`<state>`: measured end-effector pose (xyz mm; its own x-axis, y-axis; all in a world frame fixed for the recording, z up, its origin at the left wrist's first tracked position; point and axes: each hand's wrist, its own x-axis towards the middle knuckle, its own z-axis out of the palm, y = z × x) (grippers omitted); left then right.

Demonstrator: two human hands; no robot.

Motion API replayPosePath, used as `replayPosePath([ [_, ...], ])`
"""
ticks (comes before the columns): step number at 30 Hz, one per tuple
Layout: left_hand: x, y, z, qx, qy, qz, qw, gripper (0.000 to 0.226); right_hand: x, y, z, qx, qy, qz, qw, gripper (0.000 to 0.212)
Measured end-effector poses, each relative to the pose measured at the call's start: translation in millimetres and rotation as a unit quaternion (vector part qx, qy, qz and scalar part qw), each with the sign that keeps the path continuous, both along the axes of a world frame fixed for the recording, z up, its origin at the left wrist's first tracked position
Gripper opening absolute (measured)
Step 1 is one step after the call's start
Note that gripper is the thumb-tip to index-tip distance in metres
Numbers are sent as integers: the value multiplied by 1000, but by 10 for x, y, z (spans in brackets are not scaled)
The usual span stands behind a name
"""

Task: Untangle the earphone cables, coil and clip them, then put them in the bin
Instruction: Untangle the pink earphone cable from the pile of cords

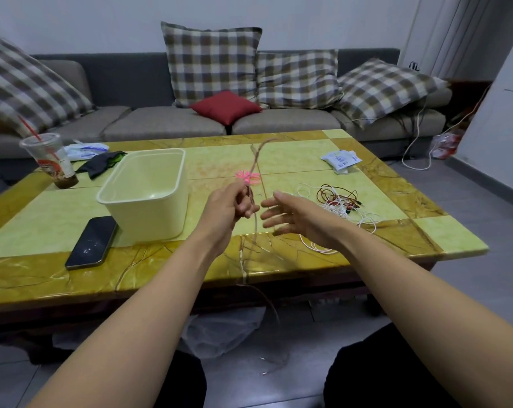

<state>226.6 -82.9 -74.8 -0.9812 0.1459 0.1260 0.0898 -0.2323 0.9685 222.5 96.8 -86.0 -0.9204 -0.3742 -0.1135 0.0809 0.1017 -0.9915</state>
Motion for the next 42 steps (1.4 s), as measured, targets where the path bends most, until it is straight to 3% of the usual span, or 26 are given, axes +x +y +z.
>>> replayPosePath([
  [2, 42, 71, -4, -77, 50, -3, 996, 33, 17, -41, 28, -37, 5, 46, 998, 49],
  [4, 53, 89, -13, -112, 74, 14, 991, 35, 50, -95, 39, -65, -7, 70, 995, 38],
  [8, 42, 48, -3, -119, 75, 53, 989, 33, 40, -90, 47, -8, 20, 45, 999, 26],
  [10, 27, 20, 3, -67, 31, 69, 995, 32, 8, -41, 82, -19, 20, 2, 1000, 26],
  [13, 10, -9, 58, 177, -64, 29, 982, 32, -53, 51, 88, -15, -15, -82, 996, 30],
  [16, 8, -49, 117, 353, -97, 3, 930, 33, -71, 112, -10, 155, -86, -61, 982, 33],
  [19, -15, -82, 105, 375, -98, 35, 921, 33, 12, 121, -139, 394, -160, 92, 901, 34],
  [21, -29, -78, 89, 338, -99, 50, 935, 33, 66, 98, -158, 445, -174, 162, 863, 33],
  [23, -19, -47, 72, 251, -92, 50, 962, 32, 54, 69, -153, 434, -136, 160, 876, 25],
  [25, 20, 5, 54, 122, -64, 49, 989, 32, 26, 41, -111, 403, -65, 110, 906, 50],
  [27, 70, 51, 43, 9, -33, 49, 998, 32, -7, 42, -45, 303, -17, 53, 951, 65],
  [29, 101, 73, 39, -51, -17, 46, 998, 31, -21, 21, 37, 165, 17, 4, 986, 68],
  [33, 123, 89, 44, -96, -4, 14, 995, 33, -38, -67, 155, -10, 57, -39, 998, 62],
  [36, 134, 130, 53, -70, -9, -30, 997, 35, 16, -105, 113, -8, 47, 50, 998, 22],
  [39, 99, 106, 76, 78, -55, -29, 995, 34, 44, -86, 66, 21, 55, 60, 996, 33],
  [42, 21, 20, 111, 253, -99, -16, 962, 32, 15, -20, 69, 38, 58, 25, 997, 34],
])
